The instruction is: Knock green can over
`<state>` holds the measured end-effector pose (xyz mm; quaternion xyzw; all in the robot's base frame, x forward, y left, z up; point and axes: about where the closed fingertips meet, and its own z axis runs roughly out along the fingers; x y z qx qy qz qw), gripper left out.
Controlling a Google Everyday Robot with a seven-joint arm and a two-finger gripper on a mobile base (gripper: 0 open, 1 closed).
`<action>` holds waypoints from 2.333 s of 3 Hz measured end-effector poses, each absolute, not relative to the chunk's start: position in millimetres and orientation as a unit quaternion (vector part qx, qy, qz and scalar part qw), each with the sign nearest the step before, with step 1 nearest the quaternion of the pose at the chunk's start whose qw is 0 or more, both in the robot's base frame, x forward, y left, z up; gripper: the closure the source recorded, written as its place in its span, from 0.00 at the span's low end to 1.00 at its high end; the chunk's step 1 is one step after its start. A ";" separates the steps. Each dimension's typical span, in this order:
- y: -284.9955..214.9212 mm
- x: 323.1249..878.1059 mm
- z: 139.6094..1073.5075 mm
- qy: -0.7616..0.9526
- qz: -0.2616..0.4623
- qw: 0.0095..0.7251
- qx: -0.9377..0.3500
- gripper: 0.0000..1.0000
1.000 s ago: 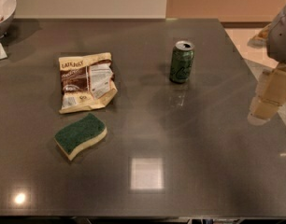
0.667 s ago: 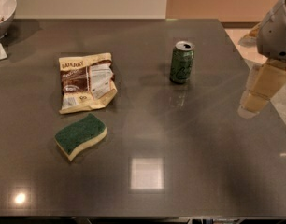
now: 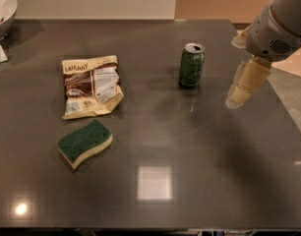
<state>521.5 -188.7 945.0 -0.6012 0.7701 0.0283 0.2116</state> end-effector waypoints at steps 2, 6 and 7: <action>-170.0 587.4 920.6 0.783 0.049 0.230 -0.576 0.00; -144.1 668.7 892.5 0.797 0.127 0.260 -0.530 0.00; -143.2 671.7 889.9 0.796 0.134 0.271 -0.524 0.18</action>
Offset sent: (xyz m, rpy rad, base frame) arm 0.1112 0.0254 -0.0372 0.1274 0.0226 -0.0954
